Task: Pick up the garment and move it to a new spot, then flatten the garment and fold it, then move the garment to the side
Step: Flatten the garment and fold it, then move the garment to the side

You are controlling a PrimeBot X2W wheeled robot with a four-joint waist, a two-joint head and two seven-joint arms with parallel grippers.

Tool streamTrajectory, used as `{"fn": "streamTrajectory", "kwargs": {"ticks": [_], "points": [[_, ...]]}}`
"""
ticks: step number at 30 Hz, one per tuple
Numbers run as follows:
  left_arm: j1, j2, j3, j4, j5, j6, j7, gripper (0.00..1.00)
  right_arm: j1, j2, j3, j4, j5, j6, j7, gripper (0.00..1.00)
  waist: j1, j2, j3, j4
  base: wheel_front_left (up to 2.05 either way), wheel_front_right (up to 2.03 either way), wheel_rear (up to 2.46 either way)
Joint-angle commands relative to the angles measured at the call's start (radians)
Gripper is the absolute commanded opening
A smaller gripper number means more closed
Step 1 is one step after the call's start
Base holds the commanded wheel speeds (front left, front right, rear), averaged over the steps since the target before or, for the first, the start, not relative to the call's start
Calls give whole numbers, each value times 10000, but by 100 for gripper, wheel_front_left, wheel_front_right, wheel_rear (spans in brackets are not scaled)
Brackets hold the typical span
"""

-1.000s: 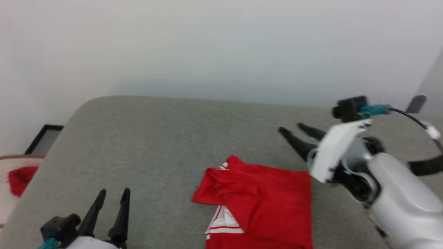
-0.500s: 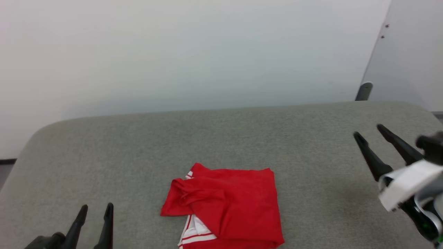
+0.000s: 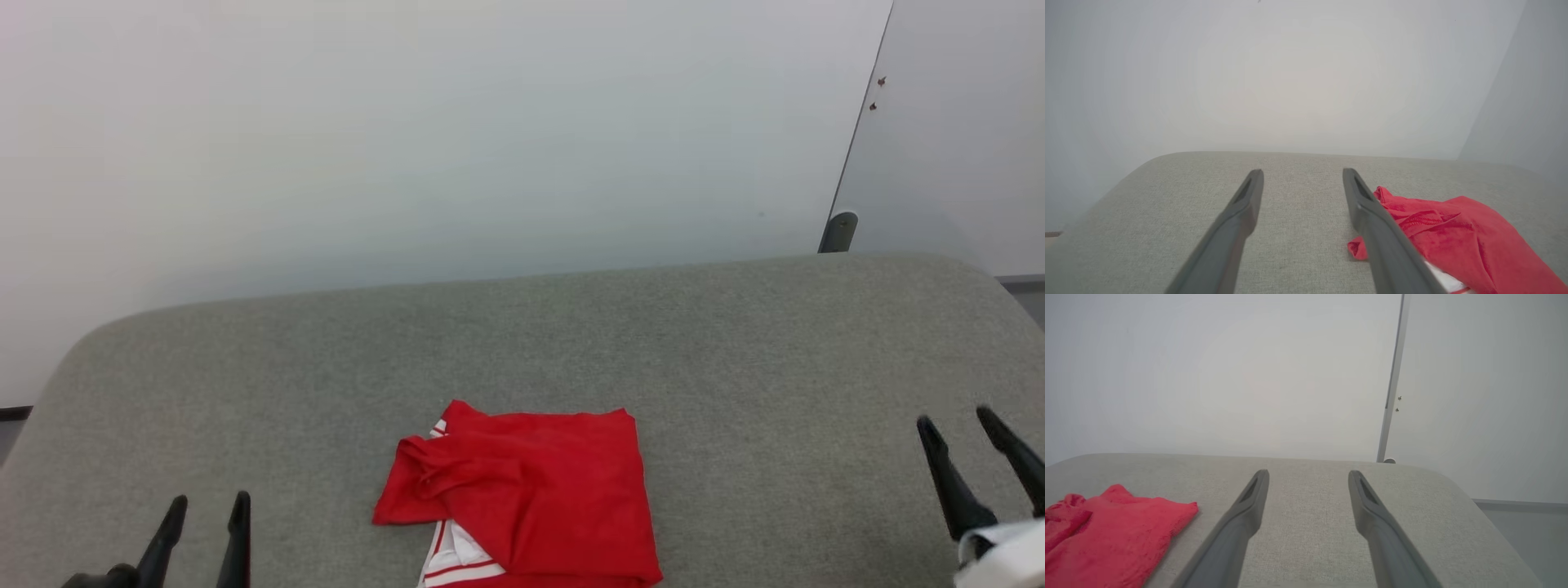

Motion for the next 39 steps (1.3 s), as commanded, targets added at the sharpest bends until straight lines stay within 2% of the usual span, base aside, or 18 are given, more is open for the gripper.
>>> {"fn": "streamTrajectory", "kwargs": {"ticks": [1,11,24,29,39], "points": [[118,-11,67,-6,80,-24,-31,100,320,116,-273,-131,-229,0,-70,100,0,-1,-33,39,0,0,0],[203,63,41,-3,92,-37,-31,100,1616,804,-1394,-1000,-976,0,-85,100,0,-1,-74,129,0,0,0],[118,105,-173,101,105,-38,-32,100,1962,1074,-1532,-1338,-1285,0,32,100,0,-1,-58,355,0,0,0],[-107,180,-46,214,101,-24,-32,100,1693,1053,-1215,-1327,-1258,0,300,100,0,-1,-4,823,0,0,0],[-922,372,-217,686,325,21,30,100,863,1241,-236,-894,-803,0,1177,100,0,-1,209,2351,0,0,0]]}}
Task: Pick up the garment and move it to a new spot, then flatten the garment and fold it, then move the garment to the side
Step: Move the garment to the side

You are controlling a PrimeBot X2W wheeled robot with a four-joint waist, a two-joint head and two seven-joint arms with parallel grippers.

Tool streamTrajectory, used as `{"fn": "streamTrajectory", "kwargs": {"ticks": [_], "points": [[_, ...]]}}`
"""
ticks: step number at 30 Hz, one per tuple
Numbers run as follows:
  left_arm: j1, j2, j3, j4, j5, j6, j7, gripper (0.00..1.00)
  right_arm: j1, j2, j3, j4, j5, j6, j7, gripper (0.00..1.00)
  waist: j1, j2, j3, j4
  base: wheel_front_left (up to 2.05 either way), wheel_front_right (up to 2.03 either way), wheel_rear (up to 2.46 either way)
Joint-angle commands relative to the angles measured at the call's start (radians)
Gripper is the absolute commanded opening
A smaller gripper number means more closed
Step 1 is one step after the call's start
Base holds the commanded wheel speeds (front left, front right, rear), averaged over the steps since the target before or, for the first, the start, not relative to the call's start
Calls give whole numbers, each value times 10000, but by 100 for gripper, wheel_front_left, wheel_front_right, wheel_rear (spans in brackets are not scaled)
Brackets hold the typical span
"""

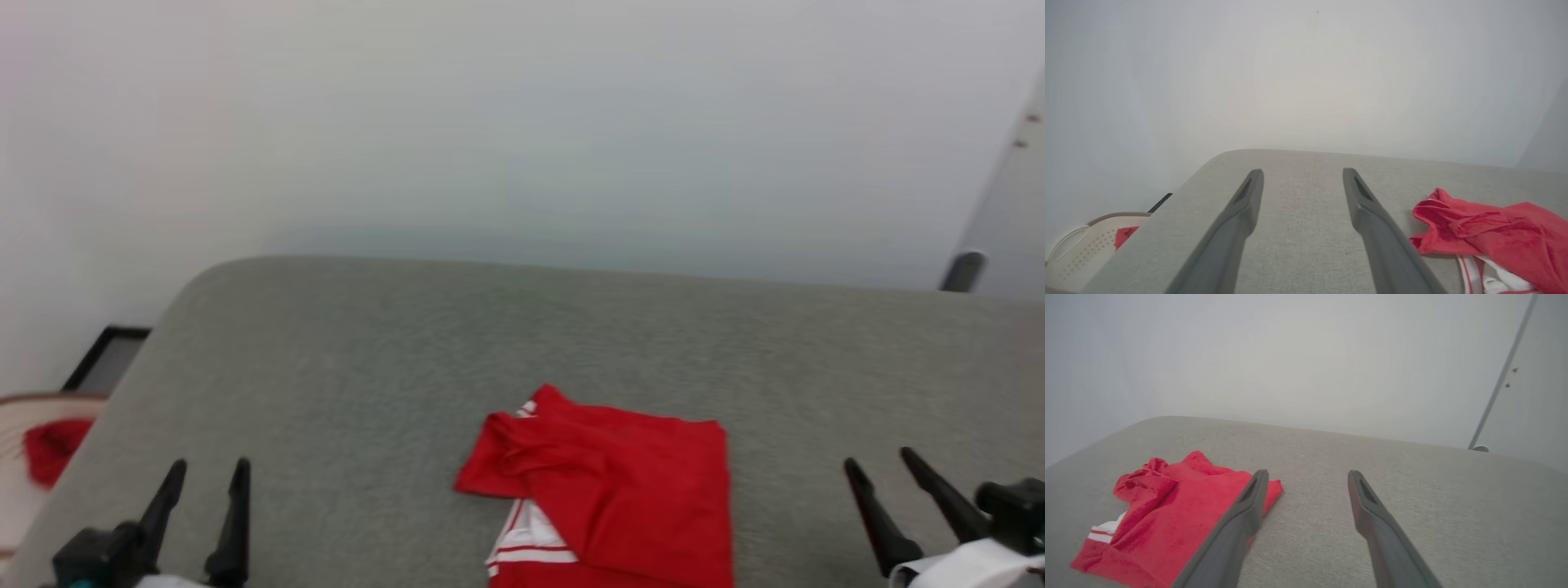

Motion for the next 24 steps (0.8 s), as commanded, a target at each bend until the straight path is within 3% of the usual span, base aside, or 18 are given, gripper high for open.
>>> {"fn": "streamTrajectory", "kwargs": {"ticks": [1,11,24], "points": [[-148,-14,-30,46,55,53,7,100,-165,16,131,72,124,-4,114,100,0,0,157,789,0,0,0],[-1009,-255,-655,310,174,66,81,100,-915,171,752,1296,810,-4,2240,100,0,0,384,2396,0,0,0],[-1447,-530,-1110,698,31,37,22,100,-1930,486,193,2341,615,-5,5523,100,0,0,1176,2901,0,0,0]]}}
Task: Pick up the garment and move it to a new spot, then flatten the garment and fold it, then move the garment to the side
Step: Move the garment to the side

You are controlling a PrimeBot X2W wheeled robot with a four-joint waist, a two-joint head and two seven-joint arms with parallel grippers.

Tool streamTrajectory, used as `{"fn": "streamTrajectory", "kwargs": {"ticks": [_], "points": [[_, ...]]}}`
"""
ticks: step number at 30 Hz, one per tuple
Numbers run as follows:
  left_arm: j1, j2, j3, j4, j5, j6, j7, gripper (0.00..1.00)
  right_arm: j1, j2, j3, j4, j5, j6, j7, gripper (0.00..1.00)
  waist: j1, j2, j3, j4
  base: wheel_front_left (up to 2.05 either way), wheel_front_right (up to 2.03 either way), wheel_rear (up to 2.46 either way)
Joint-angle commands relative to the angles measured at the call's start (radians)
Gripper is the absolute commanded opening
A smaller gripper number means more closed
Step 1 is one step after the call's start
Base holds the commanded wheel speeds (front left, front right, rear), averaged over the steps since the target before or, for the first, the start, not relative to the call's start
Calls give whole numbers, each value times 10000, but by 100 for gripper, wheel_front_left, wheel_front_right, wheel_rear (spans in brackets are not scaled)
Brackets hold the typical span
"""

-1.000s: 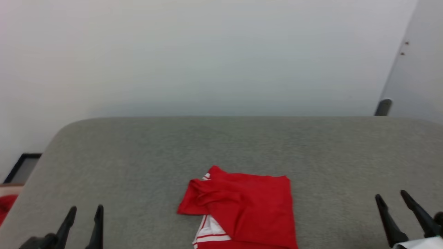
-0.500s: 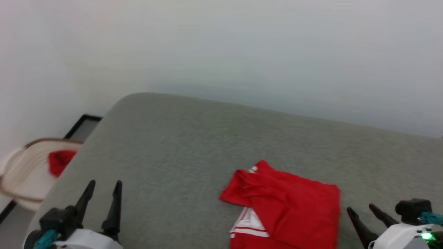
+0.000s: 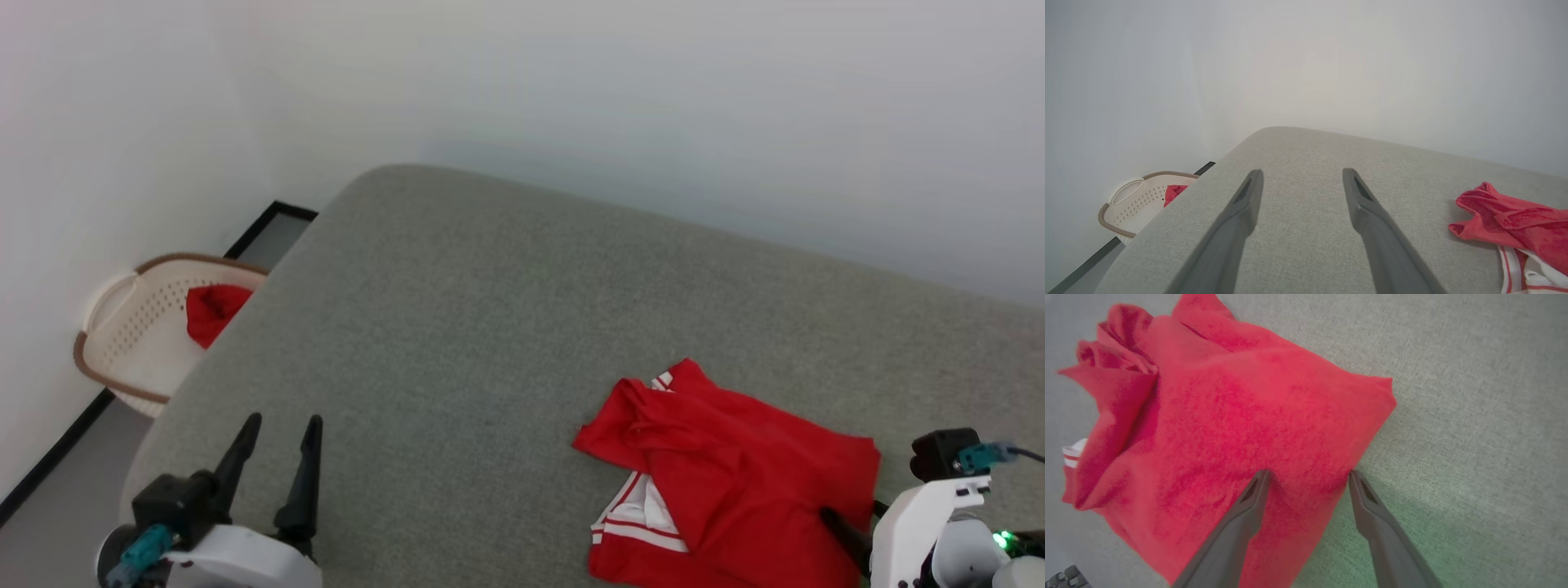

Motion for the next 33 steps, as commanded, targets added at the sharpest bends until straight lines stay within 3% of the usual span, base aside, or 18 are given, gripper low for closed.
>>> {"fn": "streamTrajectory", "kwargs": {"ticks": [1,17,18,25,33], "points": [[-157,-47,-30,48,-45,-10,-26,100,-143,45,-88,36,-171,-7,236,100,0,0,333,127,0,0,0],[-815,-421,-173,319,-145,-53,-107,100,-649,1402,-1265,960,-1541,-12,3192,99,0,0,1205,173,0,0,0],[-802,-438,-169,317,-127,-56,-108,100,-645,1523,-1262,1003,-1547,-10,3320,0,0,0,1213,174,0,0,0],[-670,-417,-36,316,-42,-72,-101,100,-895,1401,-1289,435,-1590,-10,3674,0,0,0,1066,24,0,0,0],[-541,-264,-44,226,50,-78,-102,100,-1217,663,-1014,-857,-1254,-10,3696,0,0,0,713,-509,0,0,0]]}}
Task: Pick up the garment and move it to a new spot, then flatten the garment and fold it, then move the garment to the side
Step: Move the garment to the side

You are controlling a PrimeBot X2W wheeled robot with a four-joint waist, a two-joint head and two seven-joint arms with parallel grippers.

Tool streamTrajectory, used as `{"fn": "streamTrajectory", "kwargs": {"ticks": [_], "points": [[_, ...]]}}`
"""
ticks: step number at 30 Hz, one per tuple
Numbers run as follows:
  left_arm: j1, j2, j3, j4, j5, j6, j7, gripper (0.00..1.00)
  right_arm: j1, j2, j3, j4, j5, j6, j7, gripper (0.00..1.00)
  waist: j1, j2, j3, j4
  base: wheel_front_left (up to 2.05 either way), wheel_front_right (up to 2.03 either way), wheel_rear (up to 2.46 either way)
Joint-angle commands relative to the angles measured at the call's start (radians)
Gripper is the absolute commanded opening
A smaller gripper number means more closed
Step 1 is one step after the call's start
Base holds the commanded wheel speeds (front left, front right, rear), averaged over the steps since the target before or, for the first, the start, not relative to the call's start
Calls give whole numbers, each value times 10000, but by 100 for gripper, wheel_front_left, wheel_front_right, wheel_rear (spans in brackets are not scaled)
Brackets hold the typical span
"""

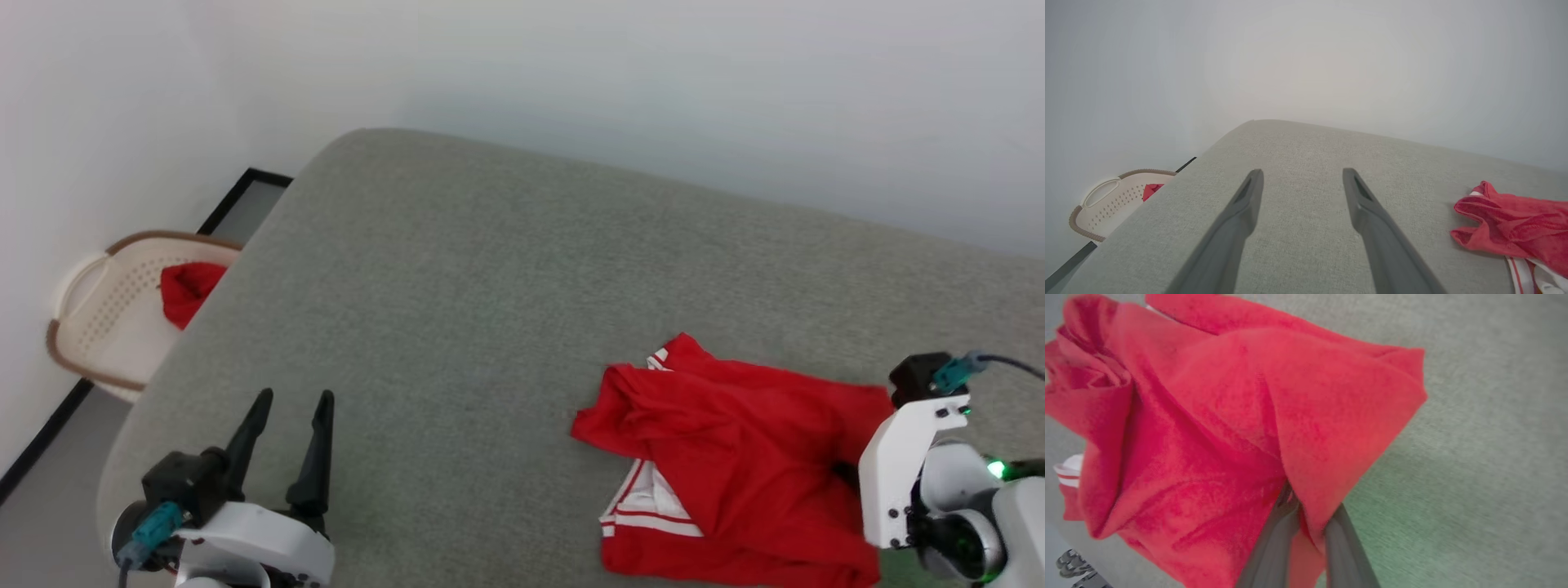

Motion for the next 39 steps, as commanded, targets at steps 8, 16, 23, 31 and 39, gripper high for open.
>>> {"fn": "streamTrajectory", "kwargs": {"ticks": [8,16,23,31,39], "points": [[-106,181,-277,-116,65,-33,-34,100,-405,-983,548,-882,423,-13,49,0,0,-1,-270,-1002,0,0,0],[-506,235,-593,-212,8,-28,-21,100,-926,-2180,1225,-1380,901,-13,-235,0,0,-1,15,-2134,0,0,0],[-858,309,-811,-270,21,-28,-19,100,-1531,-2991,1735,-1634,1113,-13,-497,0,0,-1,363,-3088,0,0,0],[-1359,465,-1103,-377,60,-29,-19,100,-2454,-3888,2509,-1647,1496,-14,-1031,0,0,-1,887,-4317,0,0,0],[-1953,694,-1466,-476,35,-29,-21,100,-3298,-4667,3228,-1381,1617,-13,-1832,0,0,-1,1491,-5315,0,0,0]]}}
